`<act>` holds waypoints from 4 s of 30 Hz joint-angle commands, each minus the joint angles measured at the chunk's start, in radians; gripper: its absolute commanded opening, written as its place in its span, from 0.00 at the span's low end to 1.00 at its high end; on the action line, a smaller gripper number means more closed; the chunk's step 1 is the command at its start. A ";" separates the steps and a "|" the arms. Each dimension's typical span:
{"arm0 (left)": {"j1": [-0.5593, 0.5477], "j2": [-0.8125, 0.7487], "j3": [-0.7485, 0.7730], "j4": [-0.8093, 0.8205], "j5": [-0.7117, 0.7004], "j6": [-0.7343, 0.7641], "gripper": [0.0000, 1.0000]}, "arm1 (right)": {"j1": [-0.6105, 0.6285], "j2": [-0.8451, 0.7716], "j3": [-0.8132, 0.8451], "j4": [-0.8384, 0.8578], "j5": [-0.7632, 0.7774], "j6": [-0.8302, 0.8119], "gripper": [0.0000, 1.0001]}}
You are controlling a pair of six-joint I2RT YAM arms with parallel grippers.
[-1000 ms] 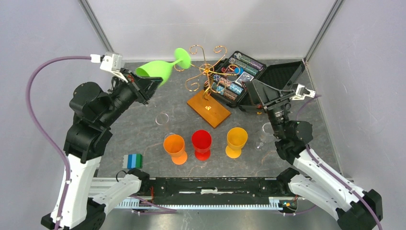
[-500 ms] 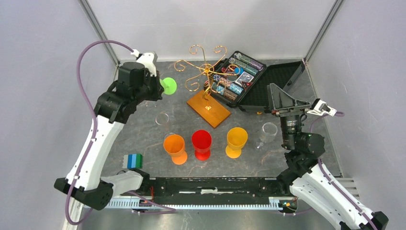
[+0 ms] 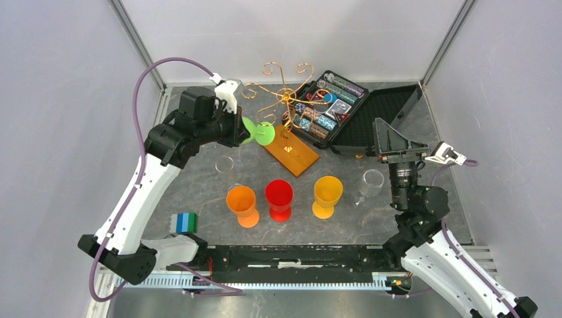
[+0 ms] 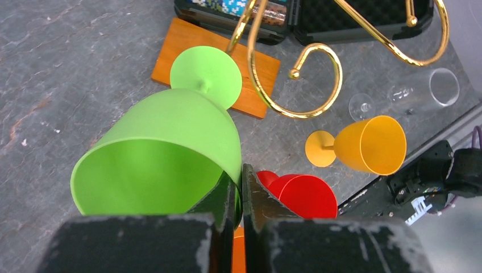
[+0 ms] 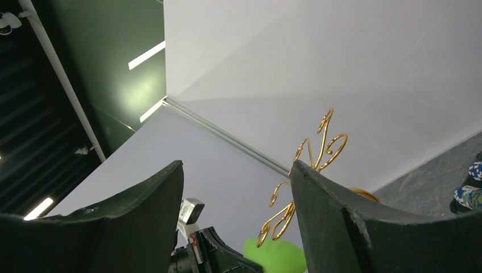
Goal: Take the wine glass off the wine glass rack
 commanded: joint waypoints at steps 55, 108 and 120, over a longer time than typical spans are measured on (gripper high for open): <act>-0.422 0.195 -0.183 -0.066 -0.337 0.174 0.07 | -0.001 -0.060 -0.020 -0.068 0.072 -0.009 0.72; -0.421 -0.276 -0.061 -0.016 -0.973 -0.093 1.00 | -0.001 -0.126 0.248 -0.622 0.428 -0.810 0.81; -0.420 -0.454 -0.036 -0.082 -1.010 -0.125 1.00 | -0.001 -0.305 0.357 -0.778 0.833 -1.067 0.98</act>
